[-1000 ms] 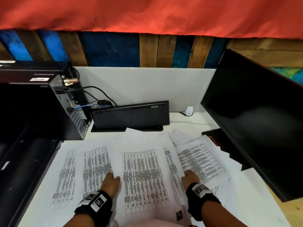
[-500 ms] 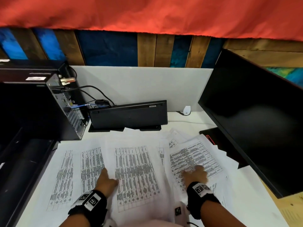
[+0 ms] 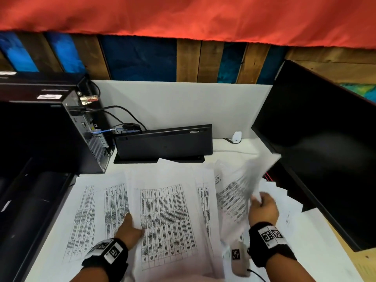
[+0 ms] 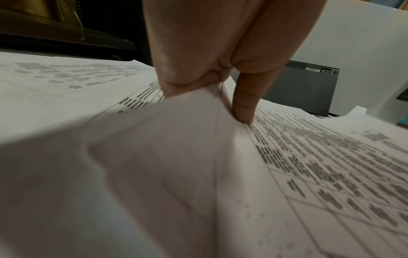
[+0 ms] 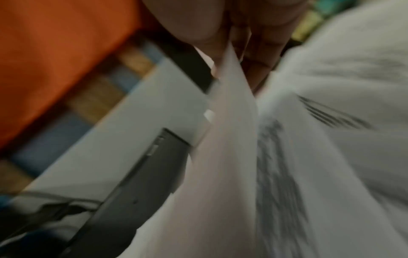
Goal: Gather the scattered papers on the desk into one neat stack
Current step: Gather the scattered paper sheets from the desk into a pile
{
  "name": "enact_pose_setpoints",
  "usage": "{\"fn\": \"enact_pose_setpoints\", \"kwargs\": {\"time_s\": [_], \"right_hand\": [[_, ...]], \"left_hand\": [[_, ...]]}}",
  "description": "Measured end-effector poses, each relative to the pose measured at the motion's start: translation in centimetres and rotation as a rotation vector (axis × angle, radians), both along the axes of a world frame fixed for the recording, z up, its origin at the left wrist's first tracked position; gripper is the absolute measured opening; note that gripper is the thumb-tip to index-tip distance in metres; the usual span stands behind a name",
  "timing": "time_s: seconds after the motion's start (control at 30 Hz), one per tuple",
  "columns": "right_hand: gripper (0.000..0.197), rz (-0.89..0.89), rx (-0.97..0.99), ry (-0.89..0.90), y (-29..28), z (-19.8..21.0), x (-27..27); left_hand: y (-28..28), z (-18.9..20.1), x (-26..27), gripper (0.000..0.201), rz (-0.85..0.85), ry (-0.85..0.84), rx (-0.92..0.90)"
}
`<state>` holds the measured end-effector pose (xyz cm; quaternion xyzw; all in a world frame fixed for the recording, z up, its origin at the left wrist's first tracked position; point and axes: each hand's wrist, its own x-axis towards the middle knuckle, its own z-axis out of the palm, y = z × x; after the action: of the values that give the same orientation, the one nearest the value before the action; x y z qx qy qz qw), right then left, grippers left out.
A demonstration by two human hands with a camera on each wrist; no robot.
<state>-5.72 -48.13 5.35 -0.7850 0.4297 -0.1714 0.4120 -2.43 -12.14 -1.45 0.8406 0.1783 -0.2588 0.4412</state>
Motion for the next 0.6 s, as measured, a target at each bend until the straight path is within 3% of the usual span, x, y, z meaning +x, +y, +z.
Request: {"fn": "enact_pose_setpoints", "kwargs": {"time_s": [0.13, 0.2, 0.3, 0.43, 0.6], "right_hand": [[0.017, 0.125, -0.129, -0.316, 1.0, 6.9, 0.9], [0.012, 0.142, -0.136, -0.379, 1.4, 9.4, 1.0], [0.017, 0.133, -0.098, -0.301, 1.4, 8.3, 1.7], [0.024, 0.105, 0.006, -0.151, 2.6, 4.6, 1.3], [0.014, 0.141, -0.086, -0.423, 3.9, 8.5, 1.1]], "left_hand": [[-0.2, 0.6, 0.0, 0.081, 0.007, 0.027, -0.022], [-0.4, 1.3, 0.0, 0.075, 0.000, 0.036, -0.037], [-0.5, 1.9, -0.1, 0.070, -0.021, 0.039, -0.046], [-0.6, 1.8, -0.3, 0.077, -0.046, 0.029, -0.023], [-0.1, 2.0, -0.1, 0.080, -0.028, 0.062, -0.025]]}}
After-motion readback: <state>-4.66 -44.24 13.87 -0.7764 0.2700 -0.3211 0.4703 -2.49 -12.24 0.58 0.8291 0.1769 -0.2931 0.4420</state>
